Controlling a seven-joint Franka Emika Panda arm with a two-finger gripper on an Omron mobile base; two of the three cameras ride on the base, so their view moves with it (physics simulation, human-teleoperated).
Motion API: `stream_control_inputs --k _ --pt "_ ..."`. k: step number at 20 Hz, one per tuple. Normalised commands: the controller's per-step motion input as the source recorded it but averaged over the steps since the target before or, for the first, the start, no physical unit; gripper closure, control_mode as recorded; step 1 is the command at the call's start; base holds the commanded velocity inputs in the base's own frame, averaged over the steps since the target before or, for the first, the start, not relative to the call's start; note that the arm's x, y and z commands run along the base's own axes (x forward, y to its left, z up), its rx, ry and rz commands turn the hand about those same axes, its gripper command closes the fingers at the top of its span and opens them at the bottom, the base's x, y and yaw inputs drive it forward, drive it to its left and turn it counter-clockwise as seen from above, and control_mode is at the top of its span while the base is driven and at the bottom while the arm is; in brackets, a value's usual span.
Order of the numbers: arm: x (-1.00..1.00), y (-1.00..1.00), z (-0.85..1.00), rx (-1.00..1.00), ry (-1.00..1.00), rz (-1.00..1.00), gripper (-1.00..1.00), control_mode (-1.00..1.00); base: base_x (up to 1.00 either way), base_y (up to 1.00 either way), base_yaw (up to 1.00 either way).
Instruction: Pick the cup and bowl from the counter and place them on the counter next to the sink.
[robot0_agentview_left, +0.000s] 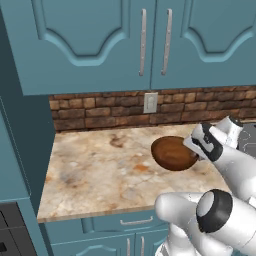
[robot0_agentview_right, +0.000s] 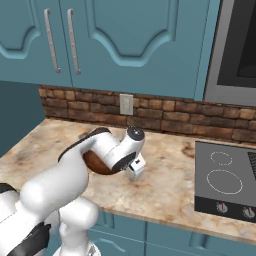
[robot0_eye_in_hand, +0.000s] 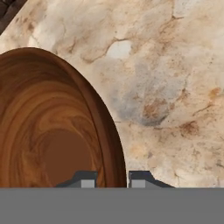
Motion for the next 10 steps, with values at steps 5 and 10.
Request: stream_control_inputs --k 5,10 --pt "-0.68 0.08 0.5 0.0 0.0 0.0 1.0 -1.0 0.0 0.0 0.0" --pt "-0.74 0.19 0.52 0.0 -0.01 0.0 1.0 -1.0 0.0 0.0 0.0"
